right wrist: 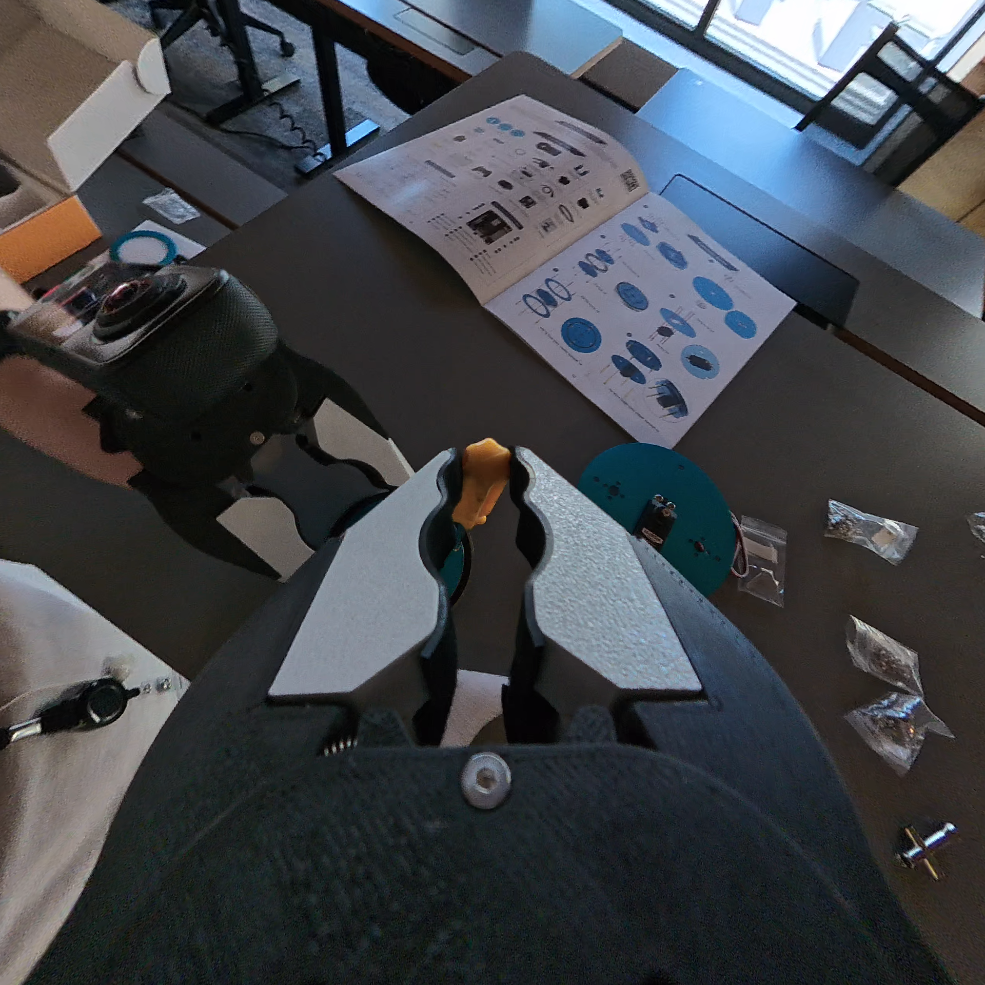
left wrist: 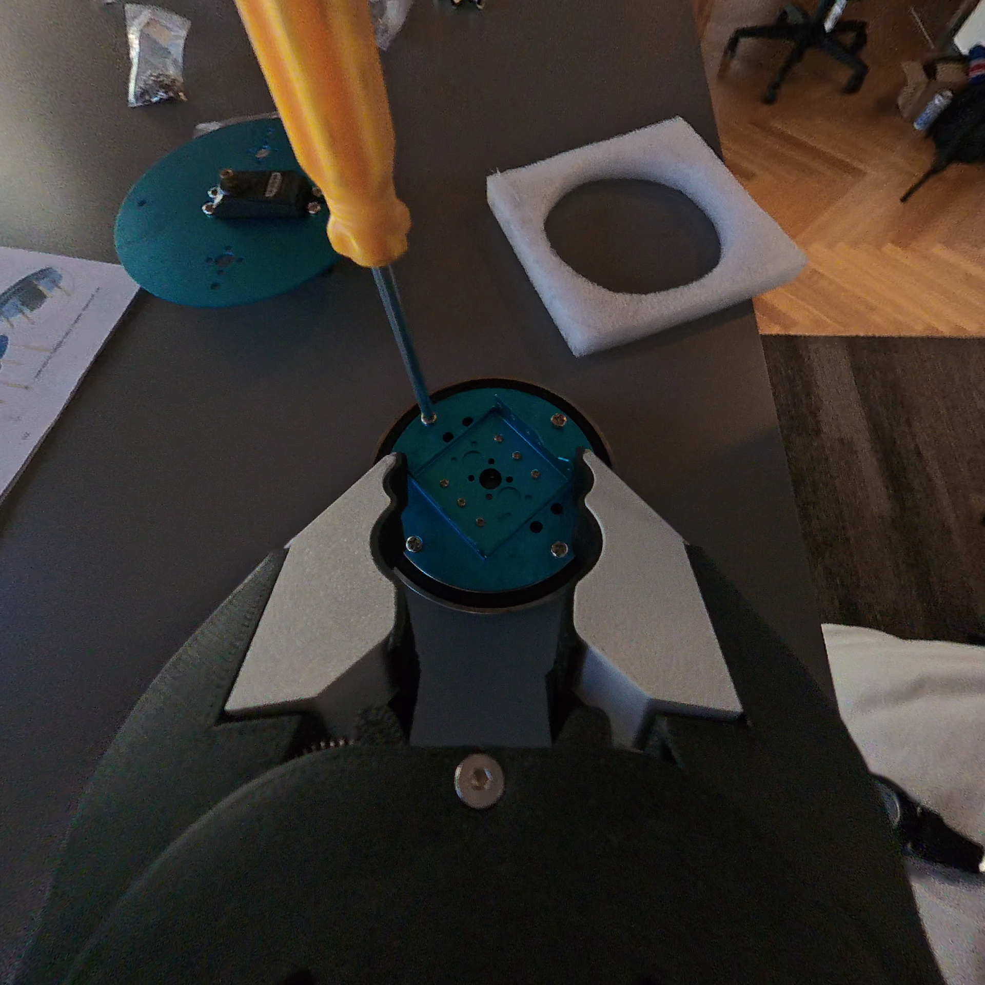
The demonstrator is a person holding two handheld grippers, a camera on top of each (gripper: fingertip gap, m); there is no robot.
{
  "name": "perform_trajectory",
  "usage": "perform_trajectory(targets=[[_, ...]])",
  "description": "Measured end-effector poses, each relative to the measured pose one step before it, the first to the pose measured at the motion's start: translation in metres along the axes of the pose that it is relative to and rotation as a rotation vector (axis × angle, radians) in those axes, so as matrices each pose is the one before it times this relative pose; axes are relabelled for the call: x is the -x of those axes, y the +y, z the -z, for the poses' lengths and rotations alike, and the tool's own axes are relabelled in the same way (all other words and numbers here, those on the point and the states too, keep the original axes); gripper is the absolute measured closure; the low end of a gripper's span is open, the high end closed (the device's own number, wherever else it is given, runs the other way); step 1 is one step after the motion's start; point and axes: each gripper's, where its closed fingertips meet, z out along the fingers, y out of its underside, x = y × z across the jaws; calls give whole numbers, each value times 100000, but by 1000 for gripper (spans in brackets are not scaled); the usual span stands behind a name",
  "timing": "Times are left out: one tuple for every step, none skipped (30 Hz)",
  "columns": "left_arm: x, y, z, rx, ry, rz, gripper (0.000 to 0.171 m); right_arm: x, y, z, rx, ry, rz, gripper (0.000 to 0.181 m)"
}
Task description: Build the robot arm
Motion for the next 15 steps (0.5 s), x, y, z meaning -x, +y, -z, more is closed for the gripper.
perform_trajectory(targets=[[36,-81,-91,-1329,-1556,763,108,38,-7,24,-880,1484,6,164],[-1,-13,-5,-447,-823,242,109,190,-40,21,-1113,320,590,164],[-21,38,50,163,158,125,108,90,-18,38,-653,739,601,164],[-22,103,154,801,1393,-412,109,29,-13,16,-498,838,783,164],[79,82,328,579,1646,244,108,30,-13,-4,-495,563,472,164],[330,-336,532,-2474,832,846,102,29,-13,-4,-514,160,-163,164],[585,-683,703,-4433,-156,339,103,48,-11,12,-462,-155,-458,164],[681,-1044,689,-5040,32,-128,107,0,10,24,-210,-183,-506,164],[596,-1266,522,-4794,1212,-295,111,-27,33,27,3,-52,-424,164],[360,-1243,228,-3689,2559,-755,113,-39,19,30,75,-5,-439,164],[-12,-1054,-101,-2439,3993,-1978,114,-39,17,11,54,40,-519,164],[210,-648,-321,-604,1465,-3313,116,-53,18,-10,95,239,-638,164],[325,-438,-431,-370,-440,-4063,116,-40,5,-15,115,189,-781,164],[-193,-365,-451,-985,1847,-4606,122,-35,-8,-22,216,336,-723,164],[8,-115,-405,-151,-189,-3720,135,-67,13,-18,443,504,-438,164]])
